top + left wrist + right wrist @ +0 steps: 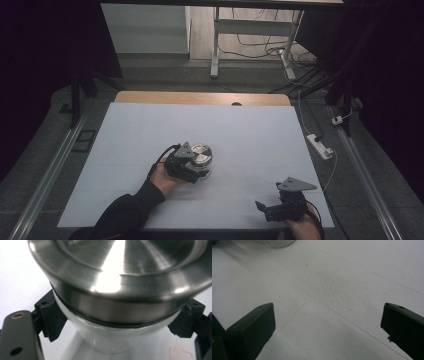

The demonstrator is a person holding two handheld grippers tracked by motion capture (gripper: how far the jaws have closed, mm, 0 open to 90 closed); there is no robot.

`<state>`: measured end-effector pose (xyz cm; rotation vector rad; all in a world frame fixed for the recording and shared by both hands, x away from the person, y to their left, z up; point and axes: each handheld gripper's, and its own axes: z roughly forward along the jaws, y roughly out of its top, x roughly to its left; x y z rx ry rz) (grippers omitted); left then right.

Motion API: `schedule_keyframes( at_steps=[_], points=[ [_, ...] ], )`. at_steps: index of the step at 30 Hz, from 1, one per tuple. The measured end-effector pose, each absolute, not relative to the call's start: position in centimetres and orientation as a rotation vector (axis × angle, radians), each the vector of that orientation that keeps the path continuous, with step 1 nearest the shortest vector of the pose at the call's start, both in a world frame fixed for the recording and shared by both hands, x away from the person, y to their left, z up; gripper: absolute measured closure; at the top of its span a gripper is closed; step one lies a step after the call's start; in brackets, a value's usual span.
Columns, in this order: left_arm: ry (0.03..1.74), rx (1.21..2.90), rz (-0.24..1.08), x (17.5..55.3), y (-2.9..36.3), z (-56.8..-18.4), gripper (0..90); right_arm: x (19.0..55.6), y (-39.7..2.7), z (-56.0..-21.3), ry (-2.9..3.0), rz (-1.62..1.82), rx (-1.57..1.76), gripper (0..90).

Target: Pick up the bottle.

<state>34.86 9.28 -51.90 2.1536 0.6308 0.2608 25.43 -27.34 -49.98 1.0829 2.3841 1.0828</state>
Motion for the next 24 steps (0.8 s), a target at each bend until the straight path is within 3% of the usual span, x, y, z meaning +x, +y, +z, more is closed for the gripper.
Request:
schedule_keyframes(
  at_steps=[24],
  points=[
    [0.593,2.133,0.255,32.4,10.9,-48.8,16.1,25.3,-27.3,-49.9,2.381,1.089,1.064,0.0]
  ],
)
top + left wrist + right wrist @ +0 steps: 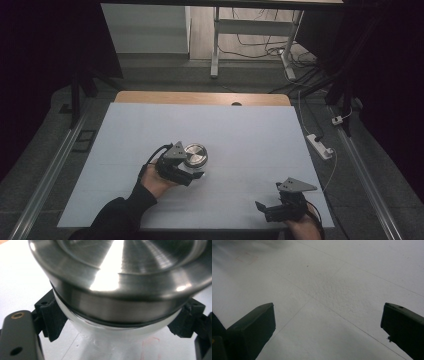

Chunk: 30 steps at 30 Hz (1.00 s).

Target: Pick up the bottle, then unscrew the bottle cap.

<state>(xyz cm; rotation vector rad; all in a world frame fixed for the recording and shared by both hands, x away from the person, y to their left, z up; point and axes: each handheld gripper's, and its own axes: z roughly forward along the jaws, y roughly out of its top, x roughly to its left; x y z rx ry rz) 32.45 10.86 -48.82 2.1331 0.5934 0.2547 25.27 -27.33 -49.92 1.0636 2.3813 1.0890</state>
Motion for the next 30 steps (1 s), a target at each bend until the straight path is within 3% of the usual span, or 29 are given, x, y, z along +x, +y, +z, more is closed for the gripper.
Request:
schedule_keyframes(
  at_steps=[30],
  points=[
    [0.531,2.133,0.204,30.3,11.2,-47.5,16.1,25.1,-27.3,-49.5,2.346,1.126,1.084,0.0]
  ],
)
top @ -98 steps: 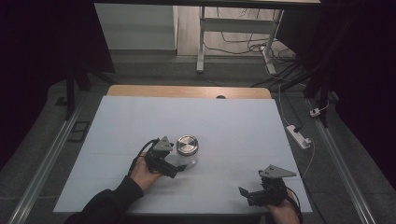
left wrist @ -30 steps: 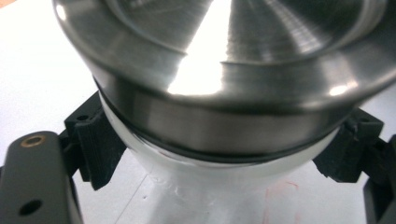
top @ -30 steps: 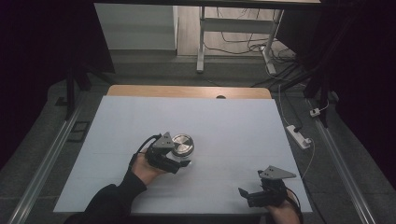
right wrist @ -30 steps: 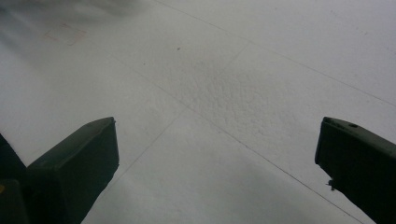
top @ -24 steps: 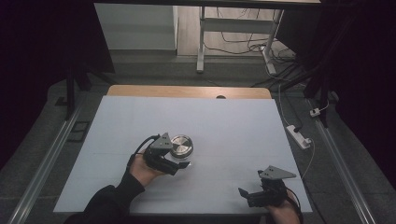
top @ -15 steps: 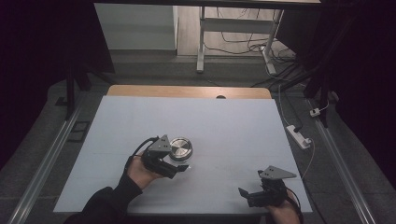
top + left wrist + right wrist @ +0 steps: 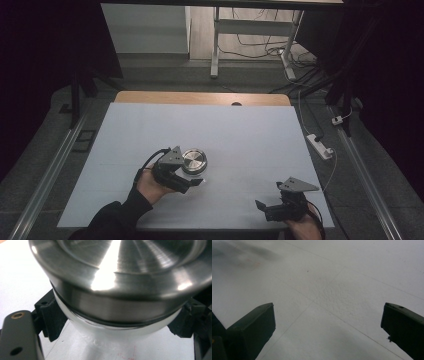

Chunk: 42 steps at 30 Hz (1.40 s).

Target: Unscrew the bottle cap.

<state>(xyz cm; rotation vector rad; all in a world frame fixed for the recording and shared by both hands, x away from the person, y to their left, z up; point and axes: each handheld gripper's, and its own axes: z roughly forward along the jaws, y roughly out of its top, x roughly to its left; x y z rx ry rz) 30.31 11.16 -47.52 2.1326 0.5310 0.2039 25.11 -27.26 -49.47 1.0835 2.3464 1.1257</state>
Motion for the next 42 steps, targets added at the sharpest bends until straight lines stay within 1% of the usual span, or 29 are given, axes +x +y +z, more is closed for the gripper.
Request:
schedule_keyframes(
  at_steps=[12,22,29,42],
  points=[
    [0.518,2.133,0.196,30.3,10.9,-47.7,16.1,25.0,-26.3,-48.3,2.363,1.207,1.055,0.0],
    [0.520,2.126,0.195,30.4,10.8,-47.9,16.1,25.1,-24.9,-47.6,2.374,1.253,0.966,0.0],
    [0.521,2.123,0.194,30.4,10.7,-47.9,16.1,25.3,-23.1,-47.0,2.406,1.278,0.864,0.0],
    [0.523,2.110,0.186,30.6,10.7,-48.0,16.1,26.7,-20.1,-45.3,2.454,1.389,0.735,0.0]
  ],
)
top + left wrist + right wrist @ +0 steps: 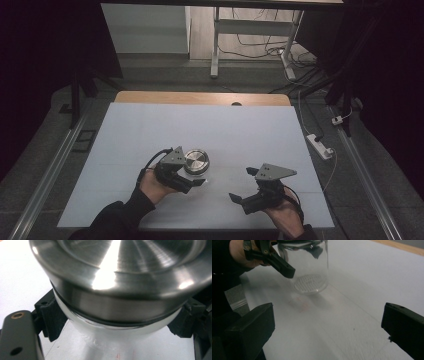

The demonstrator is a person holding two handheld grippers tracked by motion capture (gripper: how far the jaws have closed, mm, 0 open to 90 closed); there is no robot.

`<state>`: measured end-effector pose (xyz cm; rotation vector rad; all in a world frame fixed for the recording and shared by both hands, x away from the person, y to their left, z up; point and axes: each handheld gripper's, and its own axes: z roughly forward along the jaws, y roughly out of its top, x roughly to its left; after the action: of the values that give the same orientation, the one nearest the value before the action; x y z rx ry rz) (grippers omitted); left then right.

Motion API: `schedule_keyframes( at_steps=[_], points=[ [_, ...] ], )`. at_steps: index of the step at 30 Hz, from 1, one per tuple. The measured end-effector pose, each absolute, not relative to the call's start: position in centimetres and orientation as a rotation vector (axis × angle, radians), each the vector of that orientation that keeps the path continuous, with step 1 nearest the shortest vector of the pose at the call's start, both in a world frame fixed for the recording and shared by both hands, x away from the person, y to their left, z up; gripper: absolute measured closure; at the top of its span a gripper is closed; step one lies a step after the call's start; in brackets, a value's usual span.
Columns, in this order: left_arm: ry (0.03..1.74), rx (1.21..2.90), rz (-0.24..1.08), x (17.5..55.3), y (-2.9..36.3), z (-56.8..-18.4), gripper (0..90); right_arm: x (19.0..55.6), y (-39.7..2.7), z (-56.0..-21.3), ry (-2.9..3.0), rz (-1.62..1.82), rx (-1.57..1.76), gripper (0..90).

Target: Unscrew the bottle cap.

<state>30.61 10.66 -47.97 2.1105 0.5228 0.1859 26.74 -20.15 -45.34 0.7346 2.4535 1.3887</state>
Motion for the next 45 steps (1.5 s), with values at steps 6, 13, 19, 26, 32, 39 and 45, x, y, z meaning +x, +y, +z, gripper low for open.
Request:
schedule_keyframes(
  at_steps=[6,13,19,26,32,39,45],
  points=[
    [0.526,2.104,0.167,30.8,10.7,-48.2,16.1,27.6,-18.3,-45.0,2.477,1.376,0.688,0.0],
    [0.529,2.101,0.165,30.9,10.7,-48.2,16.1,28.6,-16.8,-44.7,2.499,1.384,0.687,0.0],
    [0.531,2.106,0.165,30.9,10.5,-48.3,16.1,29.2,-15.3,-43.7,2.487,1.353,0.691,0.0],
    [0.529,2.109,0.163,30.9,10.5,-48.3,16.1,30.0,-13.0,-43.1,2.520,1.343,0.654,0.0],
    [0.531,2.113,0.164,31.0,10.4,-48.4,16.1,30.4,-11.2,-42.8,2.516,1.329,0.634,0.0],
    [0.531,2.117,0.159,31.0,10.4,-48.5,16.1,31.0,-8.7,-42.8,2.522,1.325,0.621,3.5],
    [0.533,2.114,0.156,31.0,10.4,-48.5,16.1,31.1,-7.7,-43.0,2.490,1.341,0.629,17.0]
  ],
)
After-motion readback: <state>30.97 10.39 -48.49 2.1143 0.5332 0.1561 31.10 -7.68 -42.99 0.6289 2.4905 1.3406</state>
